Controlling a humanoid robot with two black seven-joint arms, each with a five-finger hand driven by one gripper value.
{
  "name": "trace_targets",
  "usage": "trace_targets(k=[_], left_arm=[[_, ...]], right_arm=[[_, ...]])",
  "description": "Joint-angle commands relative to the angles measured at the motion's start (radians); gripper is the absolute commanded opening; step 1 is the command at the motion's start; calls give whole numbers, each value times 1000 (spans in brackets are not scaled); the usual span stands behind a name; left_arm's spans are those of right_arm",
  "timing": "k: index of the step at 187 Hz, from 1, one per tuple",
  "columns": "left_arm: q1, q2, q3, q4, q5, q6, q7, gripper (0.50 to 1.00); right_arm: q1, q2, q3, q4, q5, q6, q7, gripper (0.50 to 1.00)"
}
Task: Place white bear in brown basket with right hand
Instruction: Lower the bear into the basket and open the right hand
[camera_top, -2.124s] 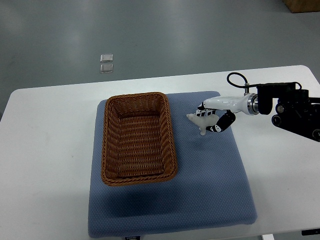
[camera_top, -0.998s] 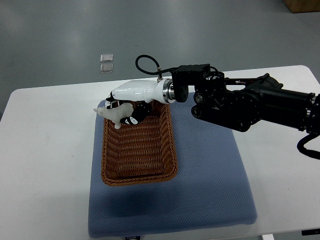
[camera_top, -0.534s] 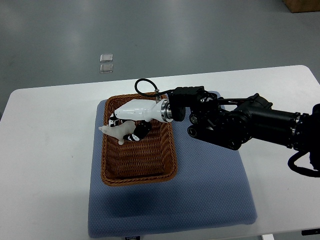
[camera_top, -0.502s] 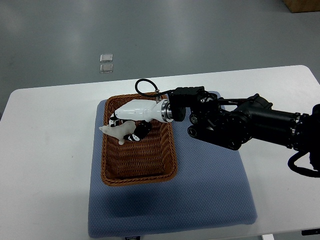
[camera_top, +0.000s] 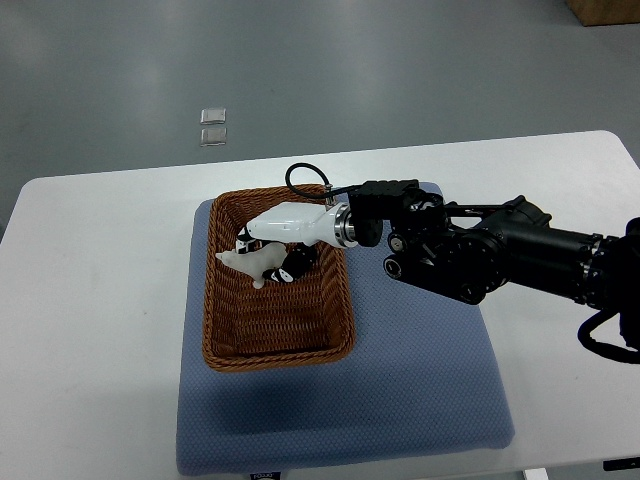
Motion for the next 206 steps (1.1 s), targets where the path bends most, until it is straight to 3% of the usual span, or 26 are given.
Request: trace_targets(k=[1,13,27,43,84,141,166,181,191,206], left_arm=[[0,0,0,0,0,0,0,1000],[0,0,0,0,0,0,0,1000],[0,0,0,0,0,0,0,1000],[0,0,0,0,0,0,0,1000],[0,0,0,0,0,0,0,1000],[0,0,0,0,0,0,0,1000],[0,0,0,0,0,1,0,1000],[0,0,0,0,0,1,0,1000],[0,0,0,0,0,0,0,1000],[0,0,0,0,0,0,0,1000]], right_arm=[[0,0,-2,-7,-1,-4,1,500],[-2,0,-2,-7,-1,-4,1,507],[-2,0,-2,-7,-1,-4,1,547],[-6,0,0,-9,-1,-4,3,654],[-11,0,0,-9,-1,-4,3,664],[-14,0,0,-9,1,-3,3,719],[-14,0,1,-9,2,-1,3,762],[-11,0,6,-9,8,7,3,858],[-5,-2,12,-7,14,11,4,891],[1,-8,14,-6,18,13,7,901]])
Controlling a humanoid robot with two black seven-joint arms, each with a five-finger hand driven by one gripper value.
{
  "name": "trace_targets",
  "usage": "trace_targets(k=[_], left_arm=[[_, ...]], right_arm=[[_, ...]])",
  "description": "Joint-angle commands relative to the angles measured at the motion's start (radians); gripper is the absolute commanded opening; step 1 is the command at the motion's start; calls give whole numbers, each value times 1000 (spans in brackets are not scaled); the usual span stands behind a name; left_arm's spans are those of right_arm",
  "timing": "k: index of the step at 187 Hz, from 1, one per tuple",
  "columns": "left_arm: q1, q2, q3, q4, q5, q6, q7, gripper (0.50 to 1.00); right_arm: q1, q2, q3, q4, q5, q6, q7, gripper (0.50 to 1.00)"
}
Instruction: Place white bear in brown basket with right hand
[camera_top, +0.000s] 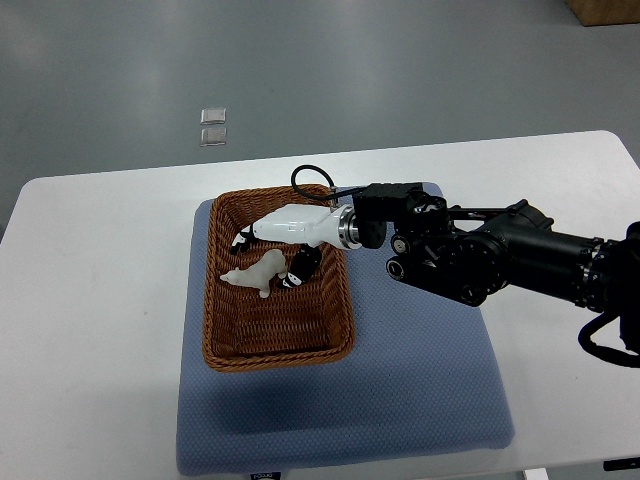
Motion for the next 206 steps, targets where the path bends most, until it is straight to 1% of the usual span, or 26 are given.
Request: trace_targets(k=[1,33,61,92,128,139,148,174,195,206], left_arm=[[0,0,0,0,0,0,0,1000],[0,0,0,0,0,1,0,1000],[0,0,0,0,0,0,0,1000],[0,0,0,0,0,0,0,1000],[0,0,-2,0,0,1,0,1000],[0,0,-2,0,0,1,0,1000],[0,0,-2,0,0,0,0,1000],[0,0,-2,0,0,0,0,1000],[0,0,-2,0,0,0,0,1000],[0,0,-2,0,0,0,0,1000]], right_arm=[[8,-7,3,2,5,4,3,901],[42,-65,19,2,41,2,10,905],[25,-97,145,2,160,-5,11,905],[-116,-99,390,-1,327,-8,49,905],[-283,-88,668,-7,465,-16,57,905],[-332,-83,740,-13,499,-30,68,905],[-375,-79,799,-21,536,-56,86,905],[-433,-54,872,-59,671,-119,117,905],[-449,-37,890,-90,815,-153,138,905],[-450,-37,893,-100,880,-157,154,905]])
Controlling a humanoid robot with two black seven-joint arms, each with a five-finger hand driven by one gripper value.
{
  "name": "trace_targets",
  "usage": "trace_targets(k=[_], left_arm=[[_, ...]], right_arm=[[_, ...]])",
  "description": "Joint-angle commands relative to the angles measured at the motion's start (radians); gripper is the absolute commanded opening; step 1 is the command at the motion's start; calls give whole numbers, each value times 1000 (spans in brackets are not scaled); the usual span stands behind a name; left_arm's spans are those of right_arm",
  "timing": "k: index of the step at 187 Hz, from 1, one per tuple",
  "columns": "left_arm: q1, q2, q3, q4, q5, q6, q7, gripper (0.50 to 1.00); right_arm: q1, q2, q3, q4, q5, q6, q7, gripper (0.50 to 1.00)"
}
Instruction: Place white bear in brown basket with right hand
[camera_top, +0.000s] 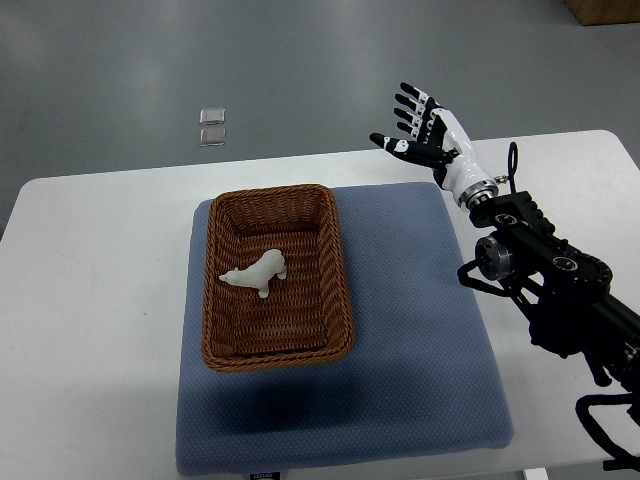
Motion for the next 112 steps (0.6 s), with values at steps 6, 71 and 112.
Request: trace_targets(k=[6,71,112], left_arm=[[0,0,0,0,0,0,0,1000],[0,0,0,0,0,0,0,1000],[0,0,0,0,0,0,0,1000]], right_arm=[[-6,7,11,-27,151,-20,32,905],[-9,7,13,-46,394,-31,46,913],[-10,9,7,-83,395,-31,43,921]])
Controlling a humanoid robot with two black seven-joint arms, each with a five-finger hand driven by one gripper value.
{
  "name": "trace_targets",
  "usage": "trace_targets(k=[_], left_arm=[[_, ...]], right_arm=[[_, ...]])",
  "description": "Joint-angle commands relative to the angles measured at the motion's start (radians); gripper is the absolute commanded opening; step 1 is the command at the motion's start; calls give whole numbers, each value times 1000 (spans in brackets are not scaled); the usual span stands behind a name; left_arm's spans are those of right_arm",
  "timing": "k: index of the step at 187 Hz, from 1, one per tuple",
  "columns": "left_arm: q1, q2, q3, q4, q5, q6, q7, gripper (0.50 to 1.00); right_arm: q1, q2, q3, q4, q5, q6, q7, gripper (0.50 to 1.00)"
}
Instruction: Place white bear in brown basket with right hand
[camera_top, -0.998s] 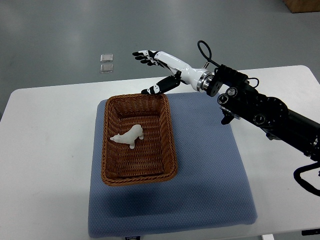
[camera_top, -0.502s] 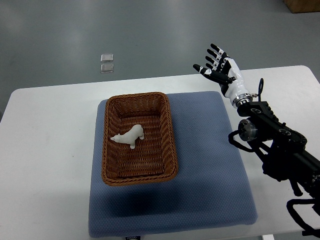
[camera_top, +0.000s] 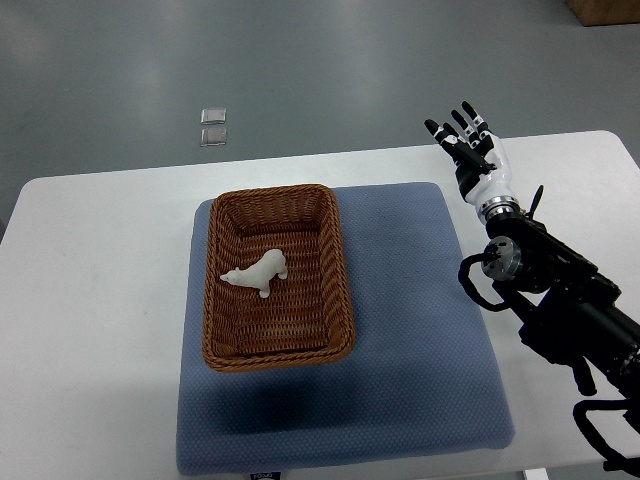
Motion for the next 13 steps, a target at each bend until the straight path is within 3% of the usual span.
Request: trace_targets(k=[1,13], left_arm=[[0,0,0,0,0,0,0,1000],[0,0,0,0,0,1,0,1000]], right_arm=[[-2,1,-2,-10,1,-1,-1,921],[-5,3,-4,-13,1,-3,2,921]])
